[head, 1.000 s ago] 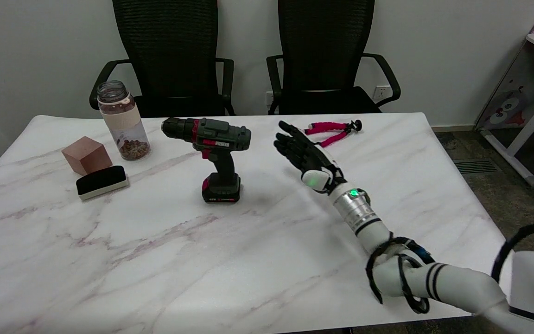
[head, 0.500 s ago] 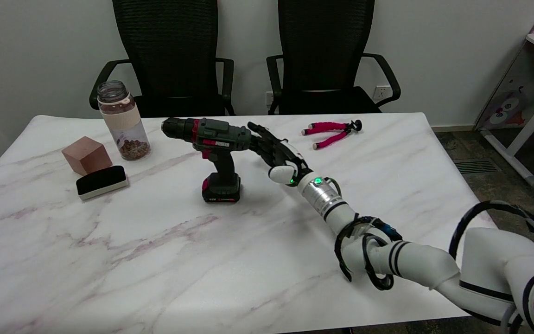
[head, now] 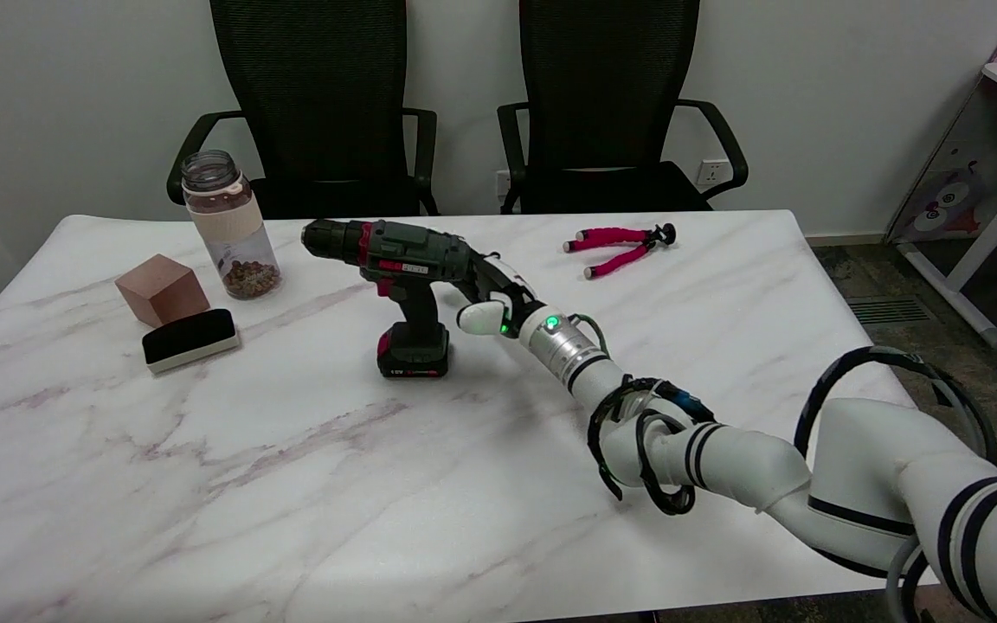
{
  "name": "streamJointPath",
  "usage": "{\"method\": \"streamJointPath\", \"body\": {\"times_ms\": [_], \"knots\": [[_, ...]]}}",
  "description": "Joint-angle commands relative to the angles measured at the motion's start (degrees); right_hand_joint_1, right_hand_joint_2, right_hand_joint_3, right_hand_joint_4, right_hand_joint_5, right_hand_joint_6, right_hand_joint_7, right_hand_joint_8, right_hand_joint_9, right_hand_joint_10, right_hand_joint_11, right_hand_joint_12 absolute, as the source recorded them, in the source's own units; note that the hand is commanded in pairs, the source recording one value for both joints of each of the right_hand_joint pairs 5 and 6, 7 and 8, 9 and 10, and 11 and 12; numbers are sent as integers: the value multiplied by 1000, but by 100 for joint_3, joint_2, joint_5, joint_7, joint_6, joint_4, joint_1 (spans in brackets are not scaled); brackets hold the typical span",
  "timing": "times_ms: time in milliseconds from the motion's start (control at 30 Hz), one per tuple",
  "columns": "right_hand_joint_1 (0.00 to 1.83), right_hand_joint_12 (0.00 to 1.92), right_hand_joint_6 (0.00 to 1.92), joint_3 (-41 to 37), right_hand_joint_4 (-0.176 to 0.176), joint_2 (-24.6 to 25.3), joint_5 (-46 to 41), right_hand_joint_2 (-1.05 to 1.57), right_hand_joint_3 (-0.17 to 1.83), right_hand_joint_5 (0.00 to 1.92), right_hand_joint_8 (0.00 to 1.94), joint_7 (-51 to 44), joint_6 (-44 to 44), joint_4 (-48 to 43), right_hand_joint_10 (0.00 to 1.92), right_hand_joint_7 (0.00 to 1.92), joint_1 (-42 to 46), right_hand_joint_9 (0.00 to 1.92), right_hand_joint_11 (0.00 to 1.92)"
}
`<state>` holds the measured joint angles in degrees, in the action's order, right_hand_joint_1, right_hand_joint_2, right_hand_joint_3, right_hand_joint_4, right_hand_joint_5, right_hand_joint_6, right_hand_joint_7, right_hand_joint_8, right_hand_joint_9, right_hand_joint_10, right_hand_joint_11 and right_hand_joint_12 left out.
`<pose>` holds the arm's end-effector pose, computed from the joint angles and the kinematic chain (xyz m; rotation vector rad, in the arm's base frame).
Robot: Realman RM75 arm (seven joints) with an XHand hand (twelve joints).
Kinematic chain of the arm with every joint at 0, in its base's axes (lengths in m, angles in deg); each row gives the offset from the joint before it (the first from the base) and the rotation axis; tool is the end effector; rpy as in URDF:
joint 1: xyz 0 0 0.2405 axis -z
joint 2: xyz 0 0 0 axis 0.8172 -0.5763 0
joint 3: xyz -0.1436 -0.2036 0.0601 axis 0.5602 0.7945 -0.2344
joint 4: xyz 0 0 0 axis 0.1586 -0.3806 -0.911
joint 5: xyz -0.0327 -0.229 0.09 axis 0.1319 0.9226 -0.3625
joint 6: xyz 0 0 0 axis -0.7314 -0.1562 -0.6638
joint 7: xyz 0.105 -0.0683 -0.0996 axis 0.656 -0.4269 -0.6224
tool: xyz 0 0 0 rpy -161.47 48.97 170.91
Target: Pick up the power screwdriver.
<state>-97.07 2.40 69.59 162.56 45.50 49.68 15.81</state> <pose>-0.3552 -0.5004 0.2153 1.3879 -1.3453 1.0712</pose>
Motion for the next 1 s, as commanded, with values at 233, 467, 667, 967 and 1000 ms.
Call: {"method": "streamJointPath", "body": {"times_ms": [233, 467, 667, 967, 1000], "knots": [[1109, 18, 105, 227, 131, 307, 21, -735, 737, 105, 105, -273, 203, -130, 348, 105, -222, 348, 18], [1152, 30, 20, 201, 109, 318, 21, -539, 694, 20, 20, -428, 167, -7, 382, 20, -222, 382, 30], [1204, 106, 0, 192, 102, 342, 21, -297, 641, 0, 0, -428, 159, 63, 398, 0, -222, 398, 106], [1248, 341, 18, 191, 99, 342, 4, -90, 606, 18, 18, -428, 159, 167, 600, 18, -193, 600, 341], [1251, 380, 20, 192, 99, 342, 4, -84, 613, 20, 20, -428, 159, 176, 628, 20, -187, 628, 380]]}}
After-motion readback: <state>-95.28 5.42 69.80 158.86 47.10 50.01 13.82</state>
